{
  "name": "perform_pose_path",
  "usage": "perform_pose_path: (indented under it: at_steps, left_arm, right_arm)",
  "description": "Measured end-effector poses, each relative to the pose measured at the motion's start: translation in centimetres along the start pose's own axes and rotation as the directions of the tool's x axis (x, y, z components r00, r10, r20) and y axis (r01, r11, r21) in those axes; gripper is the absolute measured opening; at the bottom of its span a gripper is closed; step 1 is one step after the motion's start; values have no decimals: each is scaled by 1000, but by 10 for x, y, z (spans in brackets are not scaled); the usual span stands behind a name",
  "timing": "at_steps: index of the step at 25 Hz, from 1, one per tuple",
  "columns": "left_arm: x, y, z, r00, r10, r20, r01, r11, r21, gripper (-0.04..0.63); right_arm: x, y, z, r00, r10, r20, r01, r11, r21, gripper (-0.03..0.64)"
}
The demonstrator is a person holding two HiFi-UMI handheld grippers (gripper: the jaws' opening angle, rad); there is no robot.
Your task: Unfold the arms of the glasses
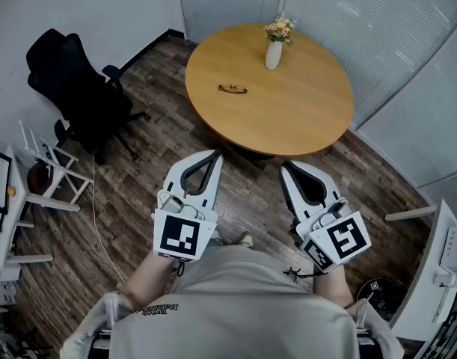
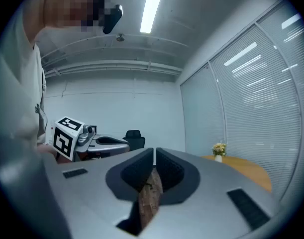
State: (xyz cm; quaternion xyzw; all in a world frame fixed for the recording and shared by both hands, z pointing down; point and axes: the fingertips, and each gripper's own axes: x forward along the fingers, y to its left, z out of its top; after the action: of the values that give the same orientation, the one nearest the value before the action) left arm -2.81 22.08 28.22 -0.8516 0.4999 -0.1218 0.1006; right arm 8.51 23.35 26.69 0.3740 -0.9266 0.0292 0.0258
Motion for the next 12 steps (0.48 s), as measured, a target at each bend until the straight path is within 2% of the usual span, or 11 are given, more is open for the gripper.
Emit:
perform_pose_path:
  at_steps: [5, 12]
  left_arm:
    - [-1, -8, 0, 1000, -11, -4, 11, 1000, -19, 21]
    - [0, -14, 0, 1000, -12, -10, 12, 1000, 7, 21]
  right_arm:
    - [-7, -5, -3, 1000, -20, 5, 20, 1000, 22, 37]
    - [-12, -10, -6, 1000, -13, 6, 13, 999, 29, 37]
